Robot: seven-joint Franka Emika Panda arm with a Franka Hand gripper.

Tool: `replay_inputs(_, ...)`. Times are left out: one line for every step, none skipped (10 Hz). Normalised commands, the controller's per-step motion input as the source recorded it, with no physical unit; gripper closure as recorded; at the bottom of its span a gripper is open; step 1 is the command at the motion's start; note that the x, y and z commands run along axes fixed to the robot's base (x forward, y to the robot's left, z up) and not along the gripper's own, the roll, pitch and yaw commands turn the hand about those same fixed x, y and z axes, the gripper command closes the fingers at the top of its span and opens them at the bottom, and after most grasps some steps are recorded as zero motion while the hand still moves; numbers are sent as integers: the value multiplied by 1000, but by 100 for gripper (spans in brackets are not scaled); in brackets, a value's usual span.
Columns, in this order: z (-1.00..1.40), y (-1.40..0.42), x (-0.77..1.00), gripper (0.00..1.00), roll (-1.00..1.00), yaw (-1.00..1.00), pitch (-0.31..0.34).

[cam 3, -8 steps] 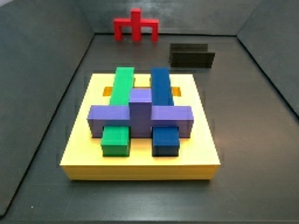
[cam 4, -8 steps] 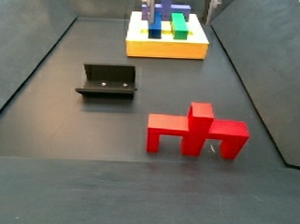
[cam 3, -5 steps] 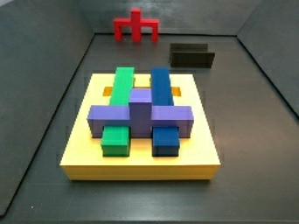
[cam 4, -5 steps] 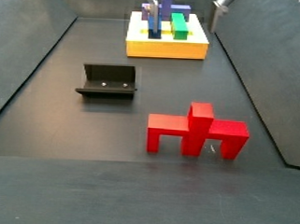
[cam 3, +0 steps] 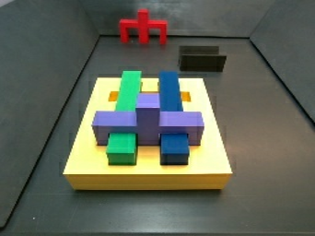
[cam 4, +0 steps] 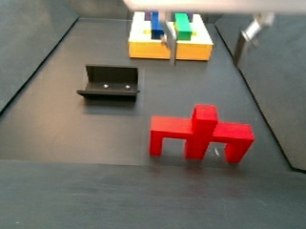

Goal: Pick up the red object. Move up. Move to above the board. Insert the red object.
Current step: Pick up the red object.

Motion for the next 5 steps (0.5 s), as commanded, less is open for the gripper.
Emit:
replay_inputs(-603,306,0,0,7,-100,-99)
replay_inputs(-754,277,-137,0,7,-74,-194)
replay_inputs(-620,271,-94,0,0,-43,-173)
replay_inputs(-526,134,0,0,-16,0,-149)
replay_inputs(-480,117,0,0,-13,-17,-137)
